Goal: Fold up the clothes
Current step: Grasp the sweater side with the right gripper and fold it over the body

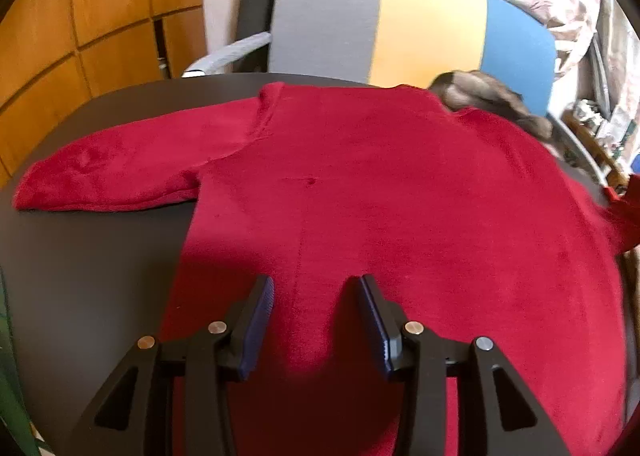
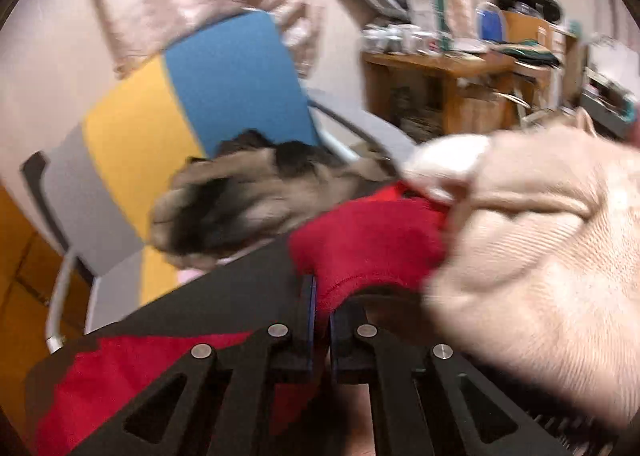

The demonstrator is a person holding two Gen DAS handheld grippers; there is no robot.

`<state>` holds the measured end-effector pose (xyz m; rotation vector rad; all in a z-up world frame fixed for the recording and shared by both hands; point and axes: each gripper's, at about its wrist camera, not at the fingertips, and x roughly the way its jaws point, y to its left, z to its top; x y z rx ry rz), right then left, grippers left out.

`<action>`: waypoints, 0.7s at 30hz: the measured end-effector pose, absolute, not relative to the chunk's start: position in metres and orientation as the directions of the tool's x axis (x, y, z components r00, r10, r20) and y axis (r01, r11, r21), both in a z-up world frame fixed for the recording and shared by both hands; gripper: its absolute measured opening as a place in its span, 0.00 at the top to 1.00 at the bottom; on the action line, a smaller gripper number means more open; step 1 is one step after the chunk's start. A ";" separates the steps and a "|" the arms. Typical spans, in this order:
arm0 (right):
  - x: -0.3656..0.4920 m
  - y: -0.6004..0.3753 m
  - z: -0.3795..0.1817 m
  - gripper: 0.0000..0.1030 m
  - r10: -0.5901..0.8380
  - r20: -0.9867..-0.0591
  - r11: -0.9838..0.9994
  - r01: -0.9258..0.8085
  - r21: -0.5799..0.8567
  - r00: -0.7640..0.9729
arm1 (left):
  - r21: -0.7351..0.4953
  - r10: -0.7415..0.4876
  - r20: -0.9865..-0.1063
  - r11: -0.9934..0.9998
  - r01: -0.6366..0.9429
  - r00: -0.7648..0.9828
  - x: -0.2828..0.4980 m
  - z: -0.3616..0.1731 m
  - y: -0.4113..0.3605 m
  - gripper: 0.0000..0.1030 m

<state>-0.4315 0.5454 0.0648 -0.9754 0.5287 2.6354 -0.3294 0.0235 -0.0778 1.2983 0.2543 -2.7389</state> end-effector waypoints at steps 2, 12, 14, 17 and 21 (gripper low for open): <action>-0.433 0.508 0.087 0.95 0.101 -0.623 -0.936 -0.286 0.205 -0.775 | -0.160 0.029 -0.768 -0.976 0.147 -0.640 -0.326 -0.076 0.015 0.57; -0.445 0.287 0.119 0.95 -0.144 -0.520 -0.980 0.195 -0.044 -0.842 | -0.344 0.171 -0.701 -0.932 0.117 -0.693 -0.314 -0.085 -0.014 0.56; -0.445 0.244 0.101 0.95 -0.192 -0.551 -0.957 0.278 -0.077 -0.812 | -0.347 0.173 -0.696 -0.931 0.116 -0.697 -0.313 -0.085 -0.012 0.55; -0.439 0.186 0.051 0.95 -0.238 -0.628 -0.909 0.398 -0.125 -0.741 | -0.370 0.189 -0.687 -0.922 0.114 -0.702 -0.312 -0.086 -0.015 0.55; -0.428 0.138 -0.022 0.94 -0.258 -0.760 -0.857 0.504 -0.105 -0.597 | -0.405 0.212 -0.672 -0.907 0.112 -0.710 -0.310 -0.088 -0.022 0.55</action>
